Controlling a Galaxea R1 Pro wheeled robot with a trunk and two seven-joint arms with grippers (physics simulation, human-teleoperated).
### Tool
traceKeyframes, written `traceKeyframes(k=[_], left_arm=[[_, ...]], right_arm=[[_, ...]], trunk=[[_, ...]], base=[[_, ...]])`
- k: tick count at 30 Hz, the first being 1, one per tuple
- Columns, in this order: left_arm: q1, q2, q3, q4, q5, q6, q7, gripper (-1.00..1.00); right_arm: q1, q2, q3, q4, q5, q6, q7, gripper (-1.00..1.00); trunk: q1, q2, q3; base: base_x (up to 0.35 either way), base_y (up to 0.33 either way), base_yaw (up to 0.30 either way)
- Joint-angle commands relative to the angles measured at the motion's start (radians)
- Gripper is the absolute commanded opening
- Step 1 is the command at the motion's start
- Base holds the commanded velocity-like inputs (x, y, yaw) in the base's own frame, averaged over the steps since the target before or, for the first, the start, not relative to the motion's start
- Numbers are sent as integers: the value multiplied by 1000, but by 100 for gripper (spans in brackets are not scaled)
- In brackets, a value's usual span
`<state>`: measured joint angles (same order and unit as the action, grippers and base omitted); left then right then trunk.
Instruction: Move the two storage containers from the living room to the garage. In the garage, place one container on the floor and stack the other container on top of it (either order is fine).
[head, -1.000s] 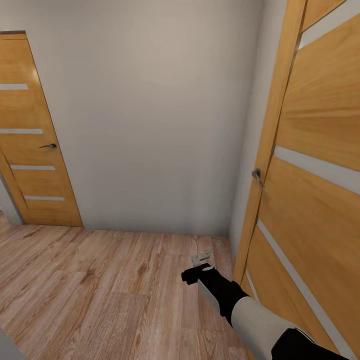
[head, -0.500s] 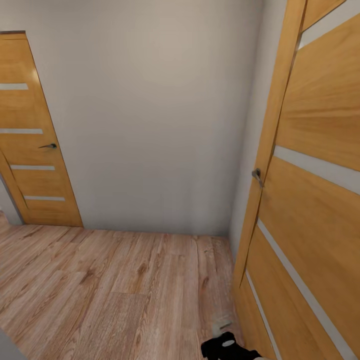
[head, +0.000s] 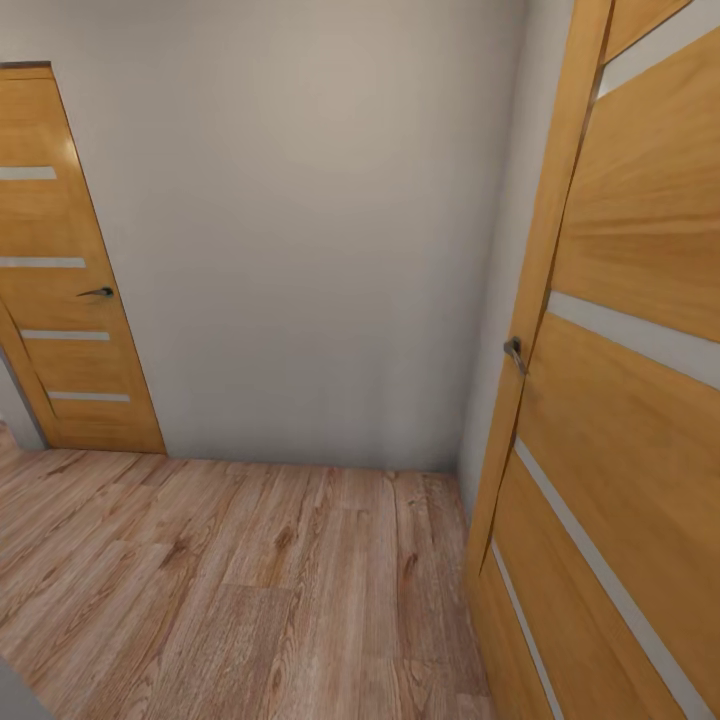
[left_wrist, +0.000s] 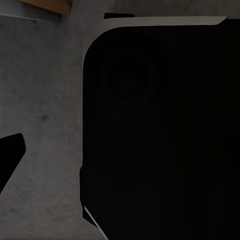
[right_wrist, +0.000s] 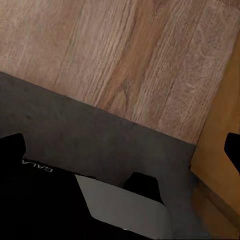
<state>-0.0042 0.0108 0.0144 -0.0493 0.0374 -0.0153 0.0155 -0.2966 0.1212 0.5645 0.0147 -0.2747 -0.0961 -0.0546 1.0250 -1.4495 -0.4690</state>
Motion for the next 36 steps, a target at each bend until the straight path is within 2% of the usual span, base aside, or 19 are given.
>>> traceKeyframes(k=[1,7,10,15,17,24,26,30,36], left_arm=[[0,0,1,0,4,-2,1,100],[0,0,1,0,4,-2,1,100],[0,0,1,0,4,-2,1,100],[0,0,1,0,4,-2,1,100],[0,0,1,0,4,-2,1,100],[0,0,1,0,4,-2,1,100],[0,0,1,0,4,-2,1,100],[0,-1,0,0,3,-2,0,100],[0,0,-1,0,3,-2,1,100]], right_arm=[[9,-5,9,3,-9,-5,6,100],[39,-16,8,15,-12,-16,19,100],[75,-26,8,17,-13,-41,19,100],[107,-73,7,19,-25,-70,19,100],[113,-91,7,19,-41,-73,19,100],[117,-118,6,19,-100,-73,11,100],[117,-128,5,19,-129,-72,9,100],[117,-136,6,19,-154,-68,7,100],[117,-138,6,19,-159,-64,8,100]], trunk=[[0,-1,-1],[0,-1,-1],[0,-1,-1],[0,-1,-1],[0,-1,-1],[0,-1,-1],[0,-1,-1],[0,-1,-1],[0,-1,-1]], base=[[0,0,0],[0,0,0],[0,0,0],[0,0,0],[0,0,0],[0,0,0],[18,0,0],[187,0,0],[296,0,0]])
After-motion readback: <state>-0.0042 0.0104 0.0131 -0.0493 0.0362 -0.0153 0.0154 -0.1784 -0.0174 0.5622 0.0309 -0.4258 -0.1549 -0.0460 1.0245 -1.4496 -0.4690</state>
